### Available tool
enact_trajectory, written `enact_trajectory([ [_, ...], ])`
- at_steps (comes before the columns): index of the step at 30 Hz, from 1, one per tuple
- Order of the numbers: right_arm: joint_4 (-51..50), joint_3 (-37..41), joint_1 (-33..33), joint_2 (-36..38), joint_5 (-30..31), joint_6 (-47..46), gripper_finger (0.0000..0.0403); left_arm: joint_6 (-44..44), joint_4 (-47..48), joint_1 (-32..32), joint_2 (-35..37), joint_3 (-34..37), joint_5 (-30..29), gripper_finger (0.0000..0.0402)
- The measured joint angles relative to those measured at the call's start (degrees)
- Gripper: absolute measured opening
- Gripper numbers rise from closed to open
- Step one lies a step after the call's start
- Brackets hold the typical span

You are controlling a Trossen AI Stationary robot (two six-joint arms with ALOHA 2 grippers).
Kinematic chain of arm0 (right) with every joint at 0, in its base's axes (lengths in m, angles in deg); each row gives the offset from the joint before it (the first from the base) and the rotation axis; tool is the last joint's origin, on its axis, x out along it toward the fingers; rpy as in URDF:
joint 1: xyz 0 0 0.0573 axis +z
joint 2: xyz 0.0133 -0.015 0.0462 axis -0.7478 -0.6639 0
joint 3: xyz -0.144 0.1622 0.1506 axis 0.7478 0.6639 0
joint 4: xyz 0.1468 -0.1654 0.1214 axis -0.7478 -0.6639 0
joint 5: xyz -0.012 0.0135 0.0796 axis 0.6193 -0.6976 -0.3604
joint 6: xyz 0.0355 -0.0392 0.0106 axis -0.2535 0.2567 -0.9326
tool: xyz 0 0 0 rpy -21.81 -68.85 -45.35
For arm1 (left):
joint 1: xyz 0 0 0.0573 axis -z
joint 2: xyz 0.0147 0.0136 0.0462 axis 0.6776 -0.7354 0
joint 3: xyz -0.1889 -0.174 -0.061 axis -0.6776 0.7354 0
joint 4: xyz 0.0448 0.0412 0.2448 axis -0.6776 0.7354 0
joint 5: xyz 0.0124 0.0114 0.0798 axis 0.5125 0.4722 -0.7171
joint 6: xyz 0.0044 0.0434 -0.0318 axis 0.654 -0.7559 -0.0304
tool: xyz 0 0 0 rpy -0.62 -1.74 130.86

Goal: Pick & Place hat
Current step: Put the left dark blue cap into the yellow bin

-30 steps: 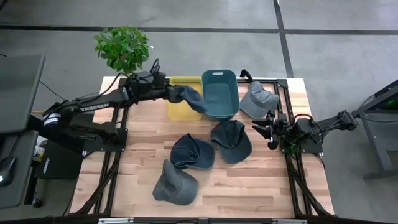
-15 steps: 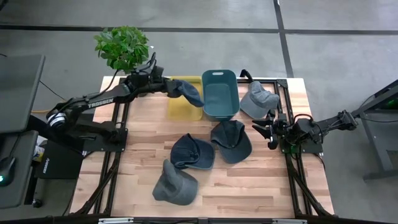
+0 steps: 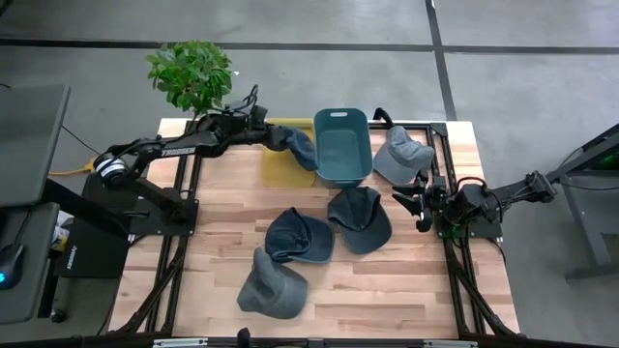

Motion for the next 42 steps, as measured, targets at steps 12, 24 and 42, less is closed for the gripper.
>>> enact_trajectory([
  [12,0.0,0.0,0.0,0.0,1.6,0.0,0.0128,-1.8,4.1,0.0,-1.2,0.0,-8.2,0.0],
  [24,-0.5,0.0,0.0,0.0,3.5,0.0,0.0128,-8.6,7.8,3.8,-1.3,-0.1,-13.8,0.0],
  [42,-1.0,0.0,0.0,0.0,4.4,0.0,0.0128,-6.1,17.8,9.5,-1.3,-0.1,-14.3,0.0004],
])
